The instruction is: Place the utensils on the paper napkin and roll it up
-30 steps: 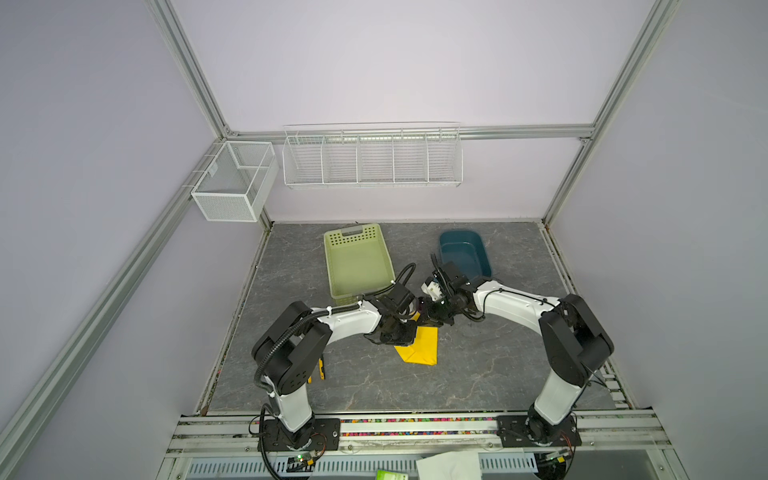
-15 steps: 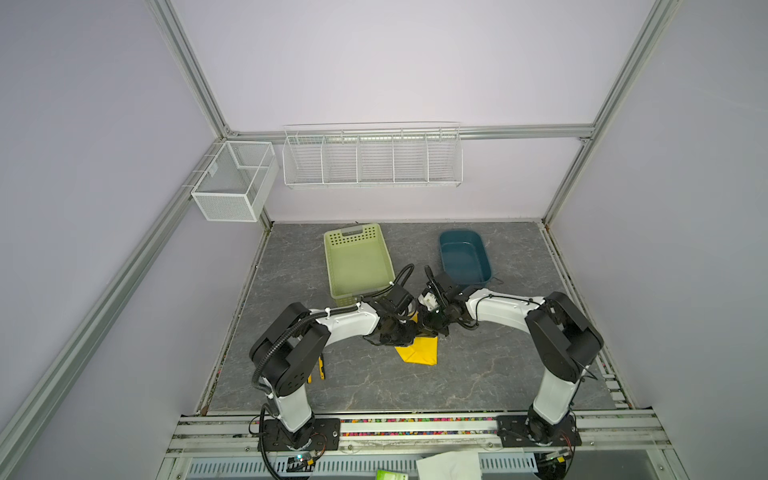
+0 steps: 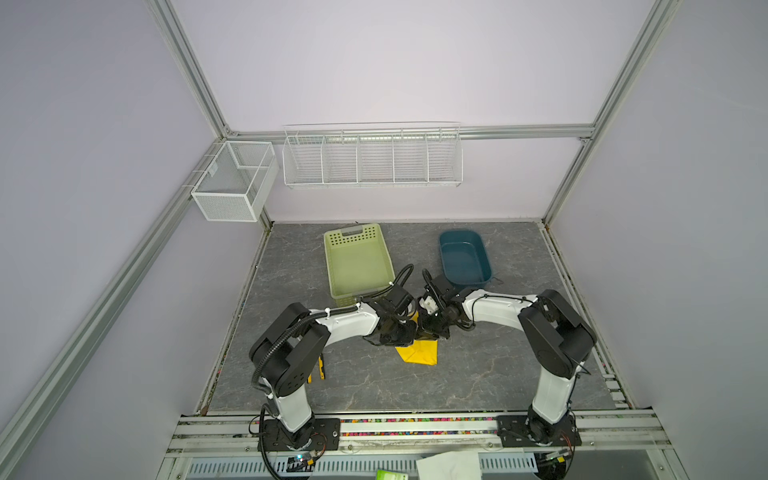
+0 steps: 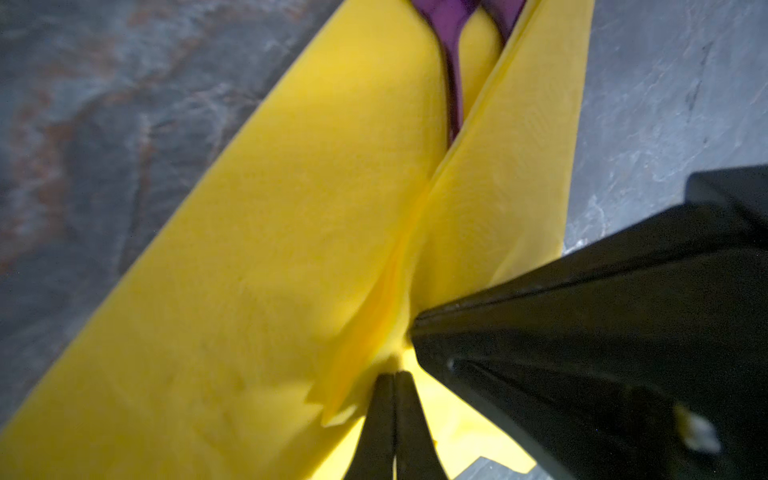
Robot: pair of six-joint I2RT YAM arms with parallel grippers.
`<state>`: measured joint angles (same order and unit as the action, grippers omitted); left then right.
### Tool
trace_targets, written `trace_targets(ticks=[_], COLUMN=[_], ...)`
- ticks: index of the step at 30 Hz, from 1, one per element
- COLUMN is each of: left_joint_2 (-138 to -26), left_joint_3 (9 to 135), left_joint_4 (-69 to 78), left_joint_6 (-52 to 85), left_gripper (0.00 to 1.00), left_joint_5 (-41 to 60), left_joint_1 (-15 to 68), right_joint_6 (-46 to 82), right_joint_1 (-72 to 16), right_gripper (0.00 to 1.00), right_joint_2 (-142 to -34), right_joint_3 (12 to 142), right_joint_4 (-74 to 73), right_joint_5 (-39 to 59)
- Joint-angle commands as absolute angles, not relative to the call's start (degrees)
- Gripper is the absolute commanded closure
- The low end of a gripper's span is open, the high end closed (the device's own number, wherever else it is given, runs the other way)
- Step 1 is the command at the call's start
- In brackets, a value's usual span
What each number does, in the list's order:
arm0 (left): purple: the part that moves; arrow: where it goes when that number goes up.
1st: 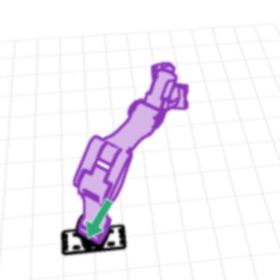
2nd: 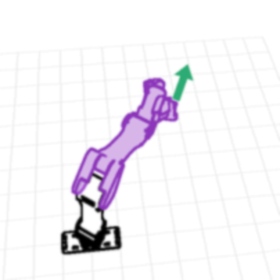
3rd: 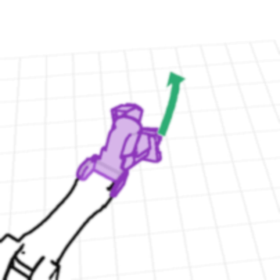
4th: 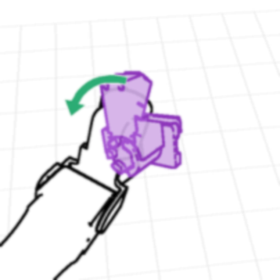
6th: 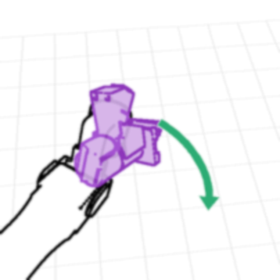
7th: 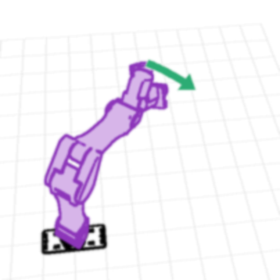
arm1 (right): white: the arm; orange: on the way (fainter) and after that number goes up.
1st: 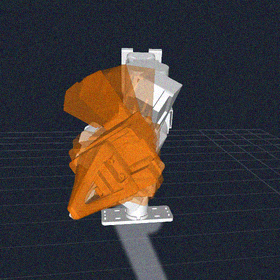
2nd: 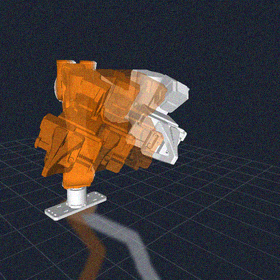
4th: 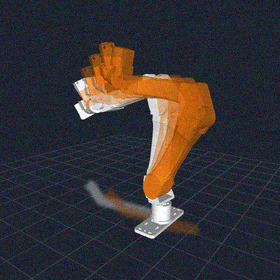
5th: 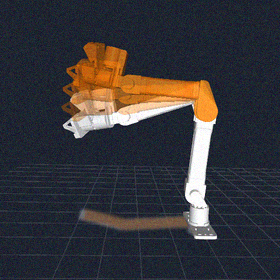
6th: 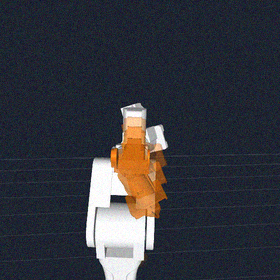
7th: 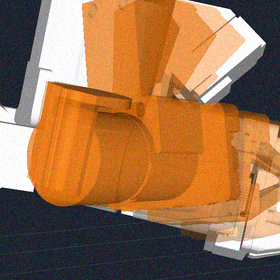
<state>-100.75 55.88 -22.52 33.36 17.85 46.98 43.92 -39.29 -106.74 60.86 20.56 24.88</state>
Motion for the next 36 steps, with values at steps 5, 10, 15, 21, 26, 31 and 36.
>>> trace_targets(ticks=[5, 10, 15, 21, 26, 31, 36], left_joint_2=[-101.11, -101.17, -100.64, -96.98, -94.0, -91.09, -88.32], left_joint_3=[54.15, 54.23, 54.65, 55.37, 55.17, 52.98, 50.4], left_joint_4=[-24.49, -24.49, -24.73, -26.18, -26.15, -24.81, -22.95], left_joint_6=[33.93, 33.87, 33.84, 34.19, 33.69, 34.41, 35.44], left_gripper=[1.0, 1.0, 1.0, 1.0, 1.0, 0.96, 0.83], left_joint_5=[17.44, 17.49, 17.27, 15.02, 15.24, 16.64, 18.39], left_joint_1=[47.17, 47.2, 47.15, 47.19, 46.57, 44.23, 41.56], right_joint_6=[43.33, 43.28, 42.81, 42.0, 41.6, 41.44, 41.4], right_joint_1=[-39.89, -39.98, -40.08, -40.25, -40.2, -40.24, -40.14], right_gripper=[0.93, 0.93, 0.93, 0.93, 0.93, 0.93, 0.93], right_joint_2=[-104.25, -104.33, -106.49, -106.96, -106.96, -106.81, -106.79], right_joint_3=[61.08, 61.17, 60.12, 59.33, 59.33, 59.41, 59.59], right_joint_4=[26.18, 26.34, 25.99, 26.43, 26.94, 27.22, 27.42], right_joint_5=[21.45, 21.11, 20.22, 19.36, 19.34, 19.25, 19.25])
